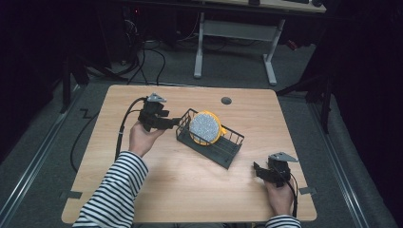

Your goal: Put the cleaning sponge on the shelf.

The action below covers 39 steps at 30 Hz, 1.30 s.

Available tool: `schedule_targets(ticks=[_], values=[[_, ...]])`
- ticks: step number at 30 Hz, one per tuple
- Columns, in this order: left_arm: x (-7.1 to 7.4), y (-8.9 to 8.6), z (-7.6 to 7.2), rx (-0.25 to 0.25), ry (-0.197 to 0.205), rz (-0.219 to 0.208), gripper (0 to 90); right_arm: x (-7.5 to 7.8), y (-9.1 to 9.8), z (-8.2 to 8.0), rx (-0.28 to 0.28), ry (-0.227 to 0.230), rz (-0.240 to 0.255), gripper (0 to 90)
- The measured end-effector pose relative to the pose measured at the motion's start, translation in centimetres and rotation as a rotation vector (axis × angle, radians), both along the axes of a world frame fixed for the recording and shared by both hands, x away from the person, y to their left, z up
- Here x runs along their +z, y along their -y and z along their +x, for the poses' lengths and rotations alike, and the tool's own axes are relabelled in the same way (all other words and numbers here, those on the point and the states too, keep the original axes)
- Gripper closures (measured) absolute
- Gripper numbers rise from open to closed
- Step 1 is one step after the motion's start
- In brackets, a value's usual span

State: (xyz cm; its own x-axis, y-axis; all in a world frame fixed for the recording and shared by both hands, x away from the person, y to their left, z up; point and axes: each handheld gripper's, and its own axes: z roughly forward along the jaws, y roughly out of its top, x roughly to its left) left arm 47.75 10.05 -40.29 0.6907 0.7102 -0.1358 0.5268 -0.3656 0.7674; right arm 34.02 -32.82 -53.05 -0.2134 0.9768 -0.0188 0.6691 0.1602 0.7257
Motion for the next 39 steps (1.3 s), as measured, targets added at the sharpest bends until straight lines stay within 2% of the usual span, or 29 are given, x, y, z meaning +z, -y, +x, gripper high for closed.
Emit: schedule_targets(ticks=[2, 5, 12, 21, 26, 30, 39], values=[[0.1, -0.8, -0.4, 0.014, -0.004, 0.017, 38.3, 0.0, 0.0, 0.0, 0.000, 0.001, -0.001, 32.4], [0.2, -2.0, -1.0, 0.034, -0.010, -0.006, 37.5, 0.0, 0.0, 0.0, 0.000, 0.000, 0.000, 32.4], [0.2, -4.1, -1.9, 0.066, -0.028, -0.009, 35.5, 0.0, 0.0, 0.0, -0.001, 0.000, 0.000, 32.4], [-0.3, -6.4, -3.7, 0.114, -0.034, -0.050, 30.7, 0.0, 0.0, 0.0, -0.001, 0.000, -0.001, 32.5], [-0.9, -8.1, -5.1, 0.141, -0.047, -0.043, 30.6, 0.0, 0.0, 0.0, -0.001, 0.000, 0.000, 32.5], [-1.5, -9.3, -5.8, 0.164, -0.075, -0.055, 30.5, 0.0, 0.0, 0.0, -0.002, 0.000, 0.000, 32.4], [-3.0, -11.7, -7.7, 0.226, -0.084, -0.078, 30.5, 0.0, 0.0, 0.0, -0.002, 0.000, 0.000, 32.4]])
